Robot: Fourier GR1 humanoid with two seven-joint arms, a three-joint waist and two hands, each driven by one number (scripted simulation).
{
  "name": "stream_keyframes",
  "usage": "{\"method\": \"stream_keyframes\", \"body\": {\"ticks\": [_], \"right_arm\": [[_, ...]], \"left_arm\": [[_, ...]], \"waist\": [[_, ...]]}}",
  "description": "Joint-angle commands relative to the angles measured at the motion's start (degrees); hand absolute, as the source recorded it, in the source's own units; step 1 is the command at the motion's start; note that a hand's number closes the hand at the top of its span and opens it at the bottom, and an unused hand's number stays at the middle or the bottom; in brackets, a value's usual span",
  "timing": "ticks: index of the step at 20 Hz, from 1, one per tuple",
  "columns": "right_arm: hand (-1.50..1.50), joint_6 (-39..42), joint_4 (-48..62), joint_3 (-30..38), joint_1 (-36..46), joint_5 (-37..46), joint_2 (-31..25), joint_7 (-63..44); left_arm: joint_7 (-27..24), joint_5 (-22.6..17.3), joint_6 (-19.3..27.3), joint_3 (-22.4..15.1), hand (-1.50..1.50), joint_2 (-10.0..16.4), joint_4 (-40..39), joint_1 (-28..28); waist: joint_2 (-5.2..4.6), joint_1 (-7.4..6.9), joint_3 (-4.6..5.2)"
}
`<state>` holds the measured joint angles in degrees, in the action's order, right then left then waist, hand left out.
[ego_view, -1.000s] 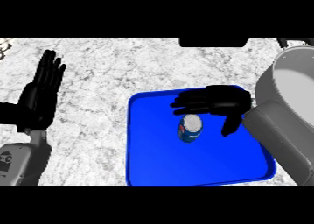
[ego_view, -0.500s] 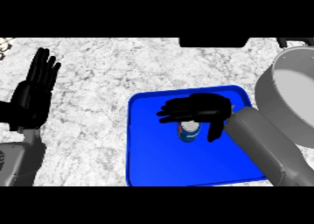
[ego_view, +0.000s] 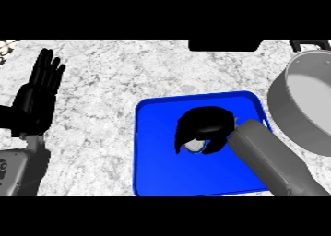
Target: Pick the can from the tray and place it in the pot
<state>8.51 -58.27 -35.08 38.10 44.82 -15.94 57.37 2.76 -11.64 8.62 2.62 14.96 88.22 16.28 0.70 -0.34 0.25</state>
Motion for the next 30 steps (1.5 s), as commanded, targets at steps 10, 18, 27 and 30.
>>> {"method": "stream_keyframes", "body": {"ticks": [10, 18, 27, 30], "right_arm": [[1.50, -4.3, -4.8, 8.0, -4.7, 0.8, -1.9, 4.7], [1.50, -5.5, -22.0, 2.1, -27.2, 9.8, 1.1, -28.1], [1.50, -12.7, -52.6, 8.3, -44.1, 13.9, 1.4, -49.0], [1.50, -13.0, -64.3, 11.6, -48.2, 15.3, 1.5, -55.4]], "left_arm": [[1.2, -0.8, -3.4, 2.9, 0.00, 1.6, 1.2, -2.1], [0.0, 1.6, 1.2, 4.5, 0.00, 0.5, -0.2, -4.4], [-1.9, 0.9, 0.7, 6.4, 0.00, 1.2, 1.2, -6.9], [-1.2, 1.6, 0.5, 5.0, 0.00, 0.9, 2.9, -7.7]], "waist": [[-0.67, -0.06, -0.26], [2.01, 7.69, 0.09], [1.50, 8.10, 0.01], [1.08, 6.53, -0.07]]}}
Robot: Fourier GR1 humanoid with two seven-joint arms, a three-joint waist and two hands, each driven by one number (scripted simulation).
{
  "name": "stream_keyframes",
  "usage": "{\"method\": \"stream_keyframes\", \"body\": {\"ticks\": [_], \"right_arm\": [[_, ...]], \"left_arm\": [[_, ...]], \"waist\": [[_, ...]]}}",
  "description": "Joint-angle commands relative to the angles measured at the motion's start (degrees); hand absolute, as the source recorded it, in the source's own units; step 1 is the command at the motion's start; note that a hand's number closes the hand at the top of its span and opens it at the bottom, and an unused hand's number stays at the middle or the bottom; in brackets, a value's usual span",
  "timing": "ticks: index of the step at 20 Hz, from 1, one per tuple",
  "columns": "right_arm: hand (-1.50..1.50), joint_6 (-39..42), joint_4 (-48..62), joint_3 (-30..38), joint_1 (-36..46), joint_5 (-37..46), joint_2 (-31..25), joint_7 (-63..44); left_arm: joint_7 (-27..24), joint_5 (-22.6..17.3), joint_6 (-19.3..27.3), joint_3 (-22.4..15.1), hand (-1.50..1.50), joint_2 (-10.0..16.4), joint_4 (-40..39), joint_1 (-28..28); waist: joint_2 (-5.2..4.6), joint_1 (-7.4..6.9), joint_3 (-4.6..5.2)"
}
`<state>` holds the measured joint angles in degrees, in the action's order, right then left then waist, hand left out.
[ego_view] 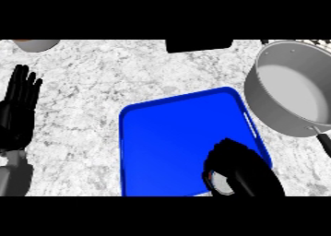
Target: Pick the can from the tray and place it in the pot
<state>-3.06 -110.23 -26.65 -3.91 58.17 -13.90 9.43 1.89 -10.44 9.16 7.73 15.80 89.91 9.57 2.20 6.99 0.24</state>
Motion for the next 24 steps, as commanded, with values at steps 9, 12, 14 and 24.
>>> {"method": "stream_keyframes", "body": {"ticks": [9, 12, 14, 24], "right_arm": [[1.50, 7.5, -37.0, 22.6, -13.9, -8.9, -4.3, -17.1], [1.50, 13.0, -31.2, 34.3, -6.8, -16.0, -7.4, -17.0], [1.50, 14.5, -26.5, 38.7, -3.7, -18.6, -7.5, -16.2], [1.50, 14.9, 10.1, 58.2, 9.2, -30.7, -20.2, 2.3]], "left_arm": [[0.3, 1.2, -0.6, -3.3, 0.00, -2.0, 0.2, 3.2], [0.9, 0.9, -0.6, -4.1, 0.00, -3.0, 1.9, 2.7], [5.0, 0.4, -1.0, -3.8, 0.00, -1.6, 3.0, 4.3], [2.9, 0.7, -2.2, -3.8, 0.00, -2.9, 1.1, 4.8]], "waist": [[-1.97, -4.90, -0.26], [-2.10, -6.10, -0.25], [-2.08, -6.48, -0.27], [-2.25, -7.38, -0.29]]}}
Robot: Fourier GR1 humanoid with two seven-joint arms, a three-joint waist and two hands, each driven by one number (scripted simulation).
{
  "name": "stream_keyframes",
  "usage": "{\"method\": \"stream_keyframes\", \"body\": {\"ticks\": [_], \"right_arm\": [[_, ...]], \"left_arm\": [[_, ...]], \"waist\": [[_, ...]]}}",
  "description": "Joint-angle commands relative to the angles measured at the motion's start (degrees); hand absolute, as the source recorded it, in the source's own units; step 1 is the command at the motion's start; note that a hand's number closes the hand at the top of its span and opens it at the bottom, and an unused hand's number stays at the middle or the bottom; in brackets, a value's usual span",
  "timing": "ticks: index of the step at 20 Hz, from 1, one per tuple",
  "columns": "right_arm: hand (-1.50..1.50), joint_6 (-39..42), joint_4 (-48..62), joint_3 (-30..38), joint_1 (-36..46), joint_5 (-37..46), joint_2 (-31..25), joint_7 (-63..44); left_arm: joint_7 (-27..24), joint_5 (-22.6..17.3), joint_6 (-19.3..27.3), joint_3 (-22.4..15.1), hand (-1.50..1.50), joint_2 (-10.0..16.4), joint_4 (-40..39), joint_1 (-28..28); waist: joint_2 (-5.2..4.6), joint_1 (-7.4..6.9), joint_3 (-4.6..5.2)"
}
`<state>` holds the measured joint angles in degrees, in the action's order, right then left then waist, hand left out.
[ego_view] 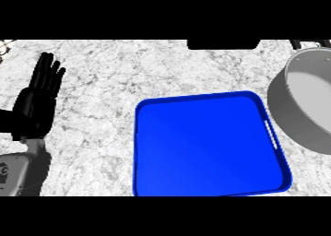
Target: Pick the can from the tray and place it in the pot
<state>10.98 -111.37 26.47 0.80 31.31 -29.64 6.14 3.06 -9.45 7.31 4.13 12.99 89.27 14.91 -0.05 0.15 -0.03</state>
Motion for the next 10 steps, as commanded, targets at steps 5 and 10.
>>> {"method": "stream_keyframes", "body": {"ticks": [5, 10], "right_arm": [[1.50, -0.1, 23.7, 3.9, 9.9, -3.1, -7.6, 14.7], [1.50, -8.9, 40.3, 0.0, 14.8, 3.4, -6.2, 22.5]], "left_arm": [[2.6, 0.6, 0.2, 0.2, 0.00, -0.3, 2.7, -0.4], [-1.0, 2.3, 0.5, -1.2, 0.00, -2.8, -0.8, 1.1]], "waist": [[0.01, -0.53, 0.00], [-0.15, -0.62, -0.01]]}}
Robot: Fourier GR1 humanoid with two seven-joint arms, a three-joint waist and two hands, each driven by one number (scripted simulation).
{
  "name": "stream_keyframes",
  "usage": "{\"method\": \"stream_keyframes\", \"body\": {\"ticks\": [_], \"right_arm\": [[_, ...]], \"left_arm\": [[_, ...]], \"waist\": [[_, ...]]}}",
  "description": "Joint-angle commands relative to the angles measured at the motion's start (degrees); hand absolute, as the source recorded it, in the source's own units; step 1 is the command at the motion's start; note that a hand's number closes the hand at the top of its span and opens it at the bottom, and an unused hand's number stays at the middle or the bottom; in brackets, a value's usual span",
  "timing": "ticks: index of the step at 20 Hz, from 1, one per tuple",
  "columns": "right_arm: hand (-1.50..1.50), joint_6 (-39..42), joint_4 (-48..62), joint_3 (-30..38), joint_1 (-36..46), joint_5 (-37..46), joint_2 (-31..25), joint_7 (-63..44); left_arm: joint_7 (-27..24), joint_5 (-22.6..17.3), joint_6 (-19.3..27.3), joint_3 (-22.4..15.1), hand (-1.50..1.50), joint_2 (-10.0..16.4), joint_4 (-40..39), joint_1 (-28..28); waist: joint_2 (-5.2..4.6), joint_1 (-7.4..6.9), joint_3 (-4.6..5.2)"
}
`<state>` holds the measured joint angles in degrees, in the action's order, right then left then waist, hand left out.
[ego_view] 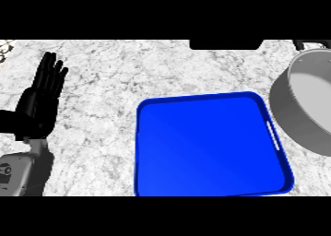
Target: Pick the can from the tray and place it in the pot
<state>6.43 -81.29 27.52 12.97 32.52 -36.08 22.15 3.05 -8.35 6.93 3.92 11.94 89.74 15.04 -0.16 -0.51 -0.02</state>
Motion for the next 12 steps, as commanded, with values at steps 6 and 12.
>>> {"method": "stream_keyframes", "body": {"ticks": [6, 12], "right_arm": [[1.50, -5.8, 25.9, -5.4, 11.6, 8.7, -4.1, 7.3], [-1.50, 4.6, 37.6, -6.5, 14.4, 4.8, -2.7, 9.0]], "left_arm": [[-0.1, 0.4, -0.8, 0.7, 0.00, 0.0, -0.5, -0.2], [-0.2, 2.2, 1.2, -0.6, 0.00, -1.8, -1.9, 2.9]], "waist": [[-0.17, -0.77, -0.02], [-0.21, -0.44, -0.05]]}}
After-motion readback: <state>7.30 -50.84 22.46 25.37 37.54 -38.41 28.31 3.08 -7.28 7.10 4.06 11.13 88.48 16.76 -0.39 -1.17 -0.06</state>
